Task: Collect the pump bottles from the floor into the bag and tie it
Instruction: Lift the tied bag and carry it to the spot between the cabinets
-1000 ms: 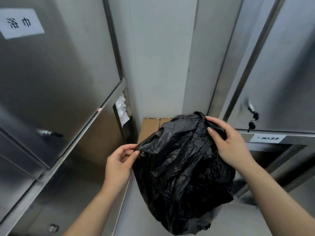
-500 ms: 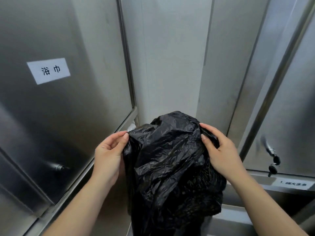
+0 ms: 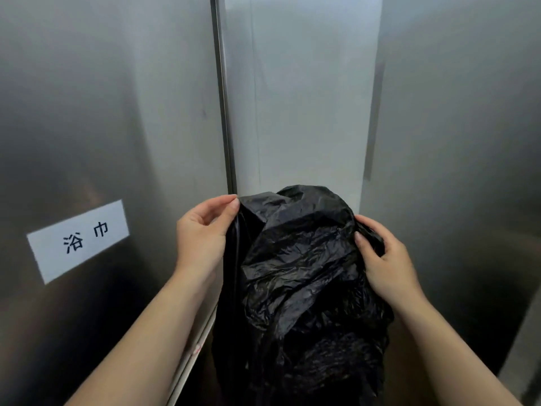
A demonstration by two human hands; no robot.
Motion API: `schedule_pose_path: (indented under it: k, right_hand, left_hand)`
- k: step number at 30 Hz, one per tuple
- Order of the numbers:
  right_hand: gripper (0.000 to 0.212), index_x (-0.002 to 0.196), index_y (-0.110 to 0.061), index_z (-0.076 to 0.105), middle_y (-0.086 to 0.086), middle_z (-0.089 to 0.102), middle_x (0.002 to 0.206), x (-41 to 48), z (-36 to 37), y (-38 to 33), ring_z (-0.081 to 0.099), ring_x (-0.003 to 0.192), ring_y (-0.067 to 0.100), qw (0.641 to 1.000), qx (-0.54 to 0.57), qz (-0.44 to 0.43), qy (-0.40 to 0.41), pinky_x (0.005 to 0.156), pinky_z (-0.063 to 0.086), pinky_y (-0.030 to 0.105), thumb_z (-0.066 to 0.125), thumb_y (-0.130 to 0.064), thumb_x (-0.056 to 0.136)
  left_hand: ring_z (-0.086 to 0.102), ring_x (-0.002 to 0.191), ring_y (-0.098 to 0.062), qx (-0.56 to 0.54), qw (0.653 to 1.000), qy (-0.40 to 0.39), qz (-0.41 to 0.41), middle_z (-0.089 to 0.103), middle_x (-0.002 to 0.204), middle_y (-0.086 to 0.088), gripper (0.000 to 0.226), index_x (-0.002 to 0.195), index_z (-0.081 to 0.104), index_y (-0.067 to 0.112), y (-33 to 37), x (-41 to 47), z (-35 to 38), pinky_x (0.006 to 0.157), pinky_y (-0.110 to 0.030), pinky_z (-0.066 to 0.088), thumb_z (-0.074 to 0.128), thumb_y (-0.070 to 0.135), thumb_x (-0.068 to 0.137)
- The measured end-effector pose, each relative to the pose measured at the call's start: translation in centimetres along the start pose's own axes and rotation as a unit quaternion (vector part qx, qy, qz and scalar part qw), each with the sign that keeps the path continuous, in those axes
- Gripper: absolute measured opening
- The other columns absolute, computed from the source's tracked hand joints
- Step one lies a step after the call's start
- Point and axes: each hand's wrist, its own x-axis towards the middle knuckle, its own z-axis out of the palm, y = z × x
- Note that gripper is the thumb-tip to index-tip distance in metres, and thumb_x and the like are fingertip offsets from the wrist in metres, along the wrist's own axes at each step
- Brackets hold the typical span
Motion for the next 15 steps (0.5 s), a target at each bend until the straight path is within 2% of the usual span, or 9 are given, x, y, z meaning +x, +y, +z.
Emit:
schedule_pose_path:
  k: [4, 7, 10, 12, 15]
  right_hand:
    - [0.029, 0.120, -0.035, 0.058, -0.018, 0.060, 0.114, 4.4, 1.4, -2.1, 0.053, 0.110, -0.001, 0.998, -0.010, -0.047, 0.044, 0.095, 0.043, 0.024, 0.054, -0.028, 0.092]
    - [0.030, 0.121, -0.034, 0.057, -0.016, 0.060, 0.118, 7.2, 1.8, -2.4, 0.052, 0.112, -0.001, 0.995, -0.023, -0.067, 0.066, 0.095, 0.040, 0.018, 0.054, -0.027, 0.092]
    - [0.031, 0.122, -0.033, 0.056, -0.013, 0.060, 0.122, 9.4, 2.0, -1.3, 0.051, 0.114, 0.000, 0.994, -0.041, -0.067, 0.082, 0.097, 0.039, 0.020, 0.054, -0.027, 0.091]
    - [0.032, 0.123, -0.032, 0.056, -0.012, 0.059, 0.123, 10.6, 2.3, 0.2, 0.050, 0.114, 0.000, 0.993, -0.049, -0.062, 0.088, 0.096, 0.037, 0.017, 0.054, -0.027, 0.091]
    - [0.032, 0.123, -0.032, 0.056, -0.013, 0.058, 0.122, 11.9, 3.3, 3.1, 0.047, 0.110, -0.008, 0.994, -0.065, -0.044, 0.076, 0.089, 0.033, 0.005, 0.054, -0.028, 0.091]
  left_hand:
    - [0.062, 0.065, -0.001, -0.002, 0.998, -0.028, 0.059, 0.072, 0.066, 0.014, 0.016, 0.072, 0.073, 0.026, 0.7, 5.8, 2.1, 0.070, -0.015, 0.052, 0.072, 0.012, 0.080]
    - [0.064, 0.068, -0.003, -0.030, 0.997, -0.035, 0.063, 0.073, 0.069, 0.013, 0.016, 0.072, 0.074, 0.027, 0.0, 9.1, 3.1, 0.071, -0.016, 0.053, 0.073, 0.013, 0.079]
    - [0.063, 0.072, -0.007, -0.020, 0.996, -0.063, 0.055, 0.073, 0.070, 0.013, 0.017, 0.073, 0.076, 0.030, -2.1, 11.1, 4.2, 0.076, -0.024, 0.053, 0.074, 0.014, 0.078]
    - [0.062, 0.068, -0.004, 0.005, 0.995, -0.080, 0.050, 0.072, 0.069, 0.014, 0.021, 0.072, 0.076, 0.034, -4.3, 11.7, 4.7, 0.072, -0.020, 0.052, 0.074, 0.014, 0.078]
    - [0.060, 0.061, 0.002, 0.050, 0.995, -0.088, 0.025, 0.071, 0.066, 0.016, 0.029, 0.070, 0.075, 0.036, -8.9, 11.5, 4.5, 0.061, -0.011, 0.049, 0.072, 0.009, 0.079]
